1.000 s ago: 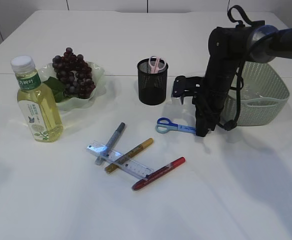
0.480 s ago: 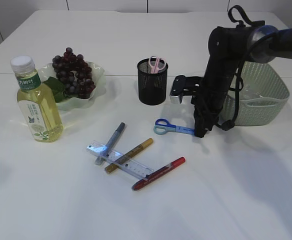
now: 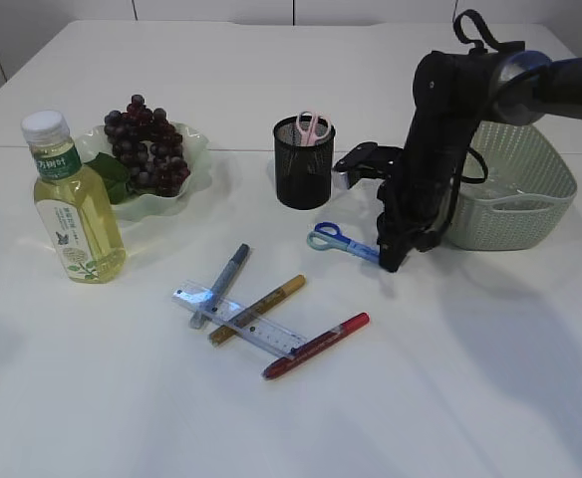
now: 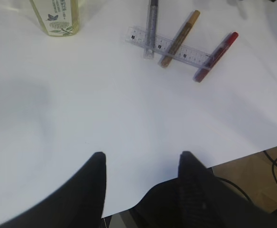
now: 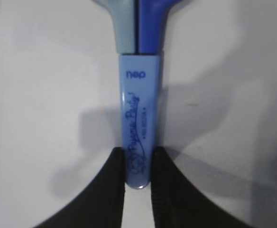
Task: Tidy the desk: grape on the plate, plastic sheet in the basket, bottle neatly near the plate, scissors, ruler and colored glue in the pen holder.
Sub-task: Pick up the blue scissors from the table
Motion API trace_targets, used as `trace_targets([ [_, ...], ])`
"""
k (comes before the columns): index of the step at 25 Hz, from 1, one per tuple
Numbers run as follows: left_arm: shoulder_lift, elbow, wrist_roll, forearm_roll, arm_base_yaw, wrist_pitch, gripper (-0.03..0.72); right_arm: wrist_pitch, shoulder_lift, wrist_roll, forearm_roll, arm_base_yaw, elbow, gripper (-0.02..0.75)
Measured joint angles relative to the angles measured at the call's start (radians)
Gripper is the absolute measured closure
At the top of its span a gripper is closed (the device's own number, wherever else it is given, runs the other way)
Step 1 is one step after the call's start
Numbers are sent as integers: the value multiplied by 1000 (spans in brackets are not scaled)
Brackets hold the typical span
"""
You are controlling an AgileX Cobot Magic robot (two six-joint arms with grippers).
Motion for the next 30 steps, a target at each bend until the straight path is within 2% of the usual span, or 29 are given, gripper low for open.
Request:
trace_targets([
  [3, 0, 0, 0, 0, 0, 0, 326, 1, 4, 86, 0, 0, -15, 597],
  [8, 0, 0, 0, 0, 0, 0, 326, 3, 4, 185, 3, 0, -24, 639],
  [17, 0, 0, 0, 0, 0, 0, 326, 3, 4, 202, 3, 0, -27, 640],
  [20, 0, 0, 0, 0, 0, 0, 326, 5, 4, 200, -3, 4, -41, 606],
  [26, 0, 0, 0, 0, 0, 0, 326, 5, 4, 173, -35, 35, -98, 442],
  [30, 0, 0, 0, 0, 0, 0, 326, 5, 4, 154, -52, 53, -104, 413],
])
